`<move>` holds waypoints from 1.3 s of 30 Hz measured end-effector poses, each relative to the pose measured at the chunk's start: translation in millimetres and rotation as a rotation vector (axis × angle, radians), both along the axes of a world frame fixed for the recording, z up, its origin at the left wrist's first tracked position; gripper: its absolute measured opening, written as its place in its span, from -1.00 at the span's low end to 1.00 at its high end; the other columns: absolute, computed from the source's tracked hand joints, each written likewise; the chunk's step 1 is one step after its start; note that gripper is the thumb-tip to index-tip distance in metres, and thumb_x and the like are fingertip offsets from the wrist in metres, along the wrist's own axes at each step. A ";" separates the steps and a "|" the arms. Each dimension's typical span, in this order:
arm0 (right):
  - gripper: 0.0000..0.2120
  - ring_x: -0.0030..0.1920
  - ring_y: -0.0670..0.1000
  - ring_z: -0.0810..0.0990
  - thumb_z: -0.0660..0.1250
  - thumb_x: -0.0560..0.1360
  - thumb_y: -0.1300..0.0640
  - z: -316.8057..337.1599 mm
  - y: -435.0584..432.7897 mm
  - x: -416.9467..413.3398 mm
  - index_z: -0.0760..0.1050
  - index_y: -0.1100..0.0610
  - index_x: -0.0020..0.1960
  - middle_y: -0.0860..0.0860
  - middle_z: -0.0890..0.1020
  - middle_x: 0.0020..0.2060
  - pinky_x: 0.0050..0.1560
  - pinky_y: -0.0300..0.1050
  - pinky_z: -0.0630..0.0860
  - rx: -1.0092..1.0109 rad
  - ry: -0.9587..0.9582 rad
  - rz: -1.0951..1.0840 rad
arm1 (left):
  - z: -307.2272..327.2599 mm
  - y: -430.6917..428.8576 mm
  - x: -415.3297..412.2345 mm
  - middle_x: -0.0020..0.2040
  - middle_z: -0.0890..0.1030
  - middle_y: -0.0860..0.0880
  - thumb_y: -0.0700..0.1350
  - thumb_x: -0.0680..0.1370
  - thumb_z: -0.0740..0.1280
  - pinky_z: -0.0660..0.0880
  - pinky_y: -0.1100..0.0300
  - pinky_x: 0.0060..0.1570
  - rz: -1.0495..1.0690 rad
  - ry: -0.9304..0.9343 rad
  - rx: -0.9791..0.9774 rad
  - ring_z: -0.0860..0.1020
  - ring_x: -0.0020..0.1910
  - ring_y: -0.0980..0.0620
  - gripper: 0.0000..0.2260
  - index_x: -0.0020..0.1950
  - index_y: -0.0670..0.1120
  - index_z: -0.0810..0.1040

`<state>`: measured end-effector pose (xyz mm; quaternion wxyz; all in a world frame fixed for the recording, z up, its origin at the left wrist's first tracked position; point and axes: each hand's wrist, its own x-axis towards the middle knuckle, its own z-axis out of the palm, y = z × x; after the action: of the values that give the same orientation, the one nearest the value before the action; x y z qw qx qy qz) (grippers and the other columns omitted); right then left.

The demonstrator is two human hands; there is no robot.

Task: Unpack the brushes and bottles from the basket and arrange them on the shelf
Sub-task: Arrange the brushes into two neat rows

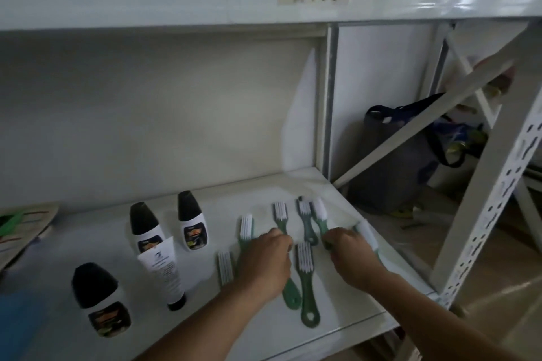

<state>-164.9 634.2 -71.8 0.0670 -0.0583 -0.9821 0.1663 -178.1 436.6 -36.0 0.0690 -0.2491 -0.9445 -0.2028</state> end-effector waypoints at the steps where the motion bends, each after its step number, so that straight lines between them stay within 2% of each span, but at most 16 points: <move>1: -0.80 0.01 -0.06 0.57 0.22 0.55 0.14 -4.7 2.9 -5.7 0.53 -0.10 0.06 -0.07 0.59 0.00 0.10 -0.07 0.55 0.029 -0.001 0.023 | -0.1 8.9 -9.1 0.02 0.56 -0.06 -0.31 0.51 0.21 0.54 0.01 -0.03 0.001 0.021 -0.078 0.58 -0.01 -0.10 -0.81 -0.08 -0.09 0.57; 3: -0.83 0.03 -0.07 0.54 0.24 0.55 0.11 -10.7 8.2 -16.0 0.53 -0.11 0.06 -0.08 0.58 0.01 0.13 -0.09 0.51 0.058 -0.008 0.046 | -0.5 23.2 -25.5 0.00 0.58 -0.14 -0.36 0.47 0.23 0.51 0.00 -0.06 -0.003 0.035 -0.230 0.59 -0.03 -0.18 -0.84 -0.14 -0.14 0.54; 6: -0.81 0.04 -0.04 0.50 0.27 0.55 0.14 -14.7 12.6 -30.8 0.54 -0.06 0.11 -0.04 0.57 0.06 0.16 -0.09 0.48 0.098 -0.035 0.074 | -5.5 33.1 -44.8 0.02 0.60 -0.22 -0.36 0.48 0.24 0.49 0.00 -0.04 0.026 -0.035 -0.369 0.60 -0.01 -0.21 -0.87 -0.09 -0.21 0.56; 12: -0.80 0.06 0.01 0.53 0.27 0.58 0.13 -7.0 20.8 -56.0 0.53 0.03 0.19 0.05 0.56 0.08 0.13 -0.07 0.51 0.127 -0.066 0.027 | -15.6 40.3 -63.0 0.07 0.58 -0.23 -0.29 0.52 0.31 0.54 0.01 -0.01 0.095 -0.122 -0.354 0.61 0.00 -0.20 -0.92 -0.02 -0.25 0.56; 14: -0.78 0.07 0.02 0.54 0.26 0.58 0.13 -2.5 22.1 -56.4 0.53 0.03 0.21 0.06 0.57 0.11 0.13 -0.06 0.53 0.132 -0.067 0.005 | -20.1 41.1 -65.5 0.15 0.52 -0.23 -0.25 0.52 0.34 0.52 0.01 0.03 0.080 -0.116 -0.385 0.58 0.05 -0.20 -0.83 0.09 -0.28 0.55; 16: -0.73 0.19 0.04 0.51 0.24 0.60 0.14 1.7 20.0 -53.1 0.50 0.03 0.28 0.06 0.54 0.24 0.23 -0.03 0.48 0.135 -0.025 0.034 | -24.1 38.9 -68.4 0.22 0.46 -0.23 -0.23 0.52 0.36 0.51 0.01 0.07 0.049 -0.121 -0.410 0.56 0.09 -0.19 -0.75 0.17 -0.28 0.53; 19: -0.71 0.35 0.02 0.40 0.15 0.63 0.06 8.1 9.7 -44.4 0.48 -0.01 0.32 0.00 0.47 0.35 0.35 -0.01 0.34 0.065 0.005 0.217 | -29.0 33.3 -74.9 0.18 0.47 -0.20 -0.20 0.52 0.38 0.51 0.01 0.04 0.010 -0.108 -0.384 0.55 0.05 -0.17 -0.76 0.13 -0.28 0.56; 21: -0.73 0.29 -0.02 0.45 0.11 0.64 -0.02 5.4 3.9 -42.6 0.52 -0.02 0.21 -0.02 0.52 0.27 0.33 -0.02 0.39 0.061 -0.062 0.327 | -31.6 31.2 -77.8 0.09 0.53 -0.18 -0.17 0.51 0.40 0.53 0.01 -0.01 0.009 -0.105 -0.348 0.57 -0.01 -0.15 -0.81 0.05 -0.25 0.59; 25: -0.75 0.16 -0.03 0.53 0.10 0.64 -0.05 -3.3 8.5 -56.6 0.50 -0.01 0.18 0.00 0.57 0.19 0.24 -0.04 0.46 0.062 -0.073 0.303 | -35.4 33.5 -82.6 -0.02 0.59 -0.15 -0.12 0.49 0.43 0.56 0.02 -0.07 0.032 -0.093 -0.287 0.60 -0.08 -0.12 -0.88 -0.10 -0.18 0.60; 30: -0.76 0.10 0.00 0.55 0.12 0.64 0.03 -5.0 11.6 -73.0 0.45 0.03 0.25 0.03 0.57 0.14 0.19 -0.05 0.47 0.100 -0.091 0.285 | -42.1 36.3 -87.0 0.02 0.57 -0.12 -0.05 0.51 0.41 0.52 0.01 -0.05 0.053 -0.088 -0.213 0.57 0.00 -0.12 -0.83 -0.09 -0.17 0.59; 35: -0.79 0.04 0.00 0.53 0.12 0.62 0.06 -5.6 12.3 -83.7 0.45 0.01 0.20 0.01 0.55 0.05 0.20 0.02 0.48 0.119 -0.108 0.298 | -48.1 39.2 -92.2 0.09 0.57 -0.09 -0.03 0.50 0.41 0.46 0.05 -0.04 0.067 -0.063 -0.133 0.53 0.07 -0.11 -0.82 -0.03 -0.14 0.60; 39: -0.74 0.10 0.01 0.53 0.13 0.63 0.06 -7.7 10.0 -85.3 0.44 0.04 0.28 0.03 0.55 0.10 0.24 -0.02 0.44 0.103 -0.089 0.290 | -52.0 40.0 -95.0 0.11 0.56 -0.07 0.01 0.50 0.41 0.50 0.04 0.04 0.092 -0.045 -0.110 0.52 0.08 -0.10 -0.76 0.04 -0.13 0.62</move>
<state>-250.2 644.2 -79.4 0.0018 0.0803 -0.9894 0.1209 -273.1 476.5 -87.9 0.0432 -0.2041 -0.9660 -0.1525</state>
